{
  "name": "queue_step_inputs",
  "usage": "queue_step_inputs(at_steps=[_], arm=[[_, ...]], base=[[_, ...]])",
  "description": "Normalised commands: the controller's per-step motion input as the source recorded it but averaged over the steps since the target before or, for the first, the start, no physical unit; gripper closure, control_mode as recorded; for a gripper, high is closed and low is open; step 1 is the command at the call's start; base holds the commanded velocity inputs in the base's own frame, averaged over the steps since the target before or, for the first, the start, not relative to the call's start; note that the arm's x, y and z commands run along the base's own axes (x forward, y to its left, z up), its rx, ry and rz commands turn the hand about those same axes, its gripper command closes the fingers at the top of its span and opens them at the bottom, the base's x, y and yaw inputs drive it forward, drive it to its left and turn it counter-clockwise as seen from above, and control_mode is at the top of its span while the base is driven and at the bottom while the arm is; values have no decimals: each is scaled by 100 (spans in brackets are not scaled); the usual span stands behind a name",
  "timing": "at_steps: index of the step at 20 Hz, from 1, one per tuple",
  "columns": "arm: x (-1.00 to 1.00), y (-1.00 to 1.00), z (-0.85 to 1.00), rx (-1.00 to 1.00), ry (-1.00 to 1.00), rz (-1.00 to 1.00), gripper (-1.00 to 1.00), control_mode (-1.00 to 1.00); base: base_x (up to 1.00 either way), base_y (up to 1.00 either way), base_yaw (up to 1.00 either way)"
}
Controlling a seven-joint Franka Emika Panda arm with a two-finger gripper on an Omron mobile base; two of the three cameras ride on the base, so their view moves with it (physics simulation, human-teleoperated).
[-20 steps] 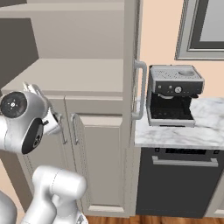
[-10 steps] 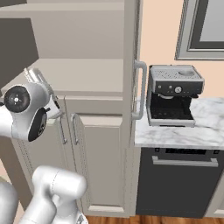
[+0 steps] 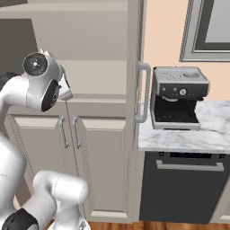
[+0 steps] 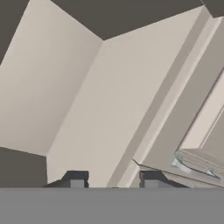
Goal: Pick the tangerine from the counter and place it in the cabinet. Then close the cabinet.
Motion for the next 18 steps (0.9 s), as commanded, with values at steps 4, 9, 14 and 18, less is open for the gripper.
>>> queue_step_inputs(at_steps=[4,9,14,18], arm=[[96,0,-9,0,1,0,100,-100],[99,13,-38,-1,6,0,100,-100],[100,18,-46,-4,11,0,100,-100],[95,13,-36,-2,8,0,100,-100]], base=[[0,0,0],[0,0,0],[0,0,0],[0,0,0]])
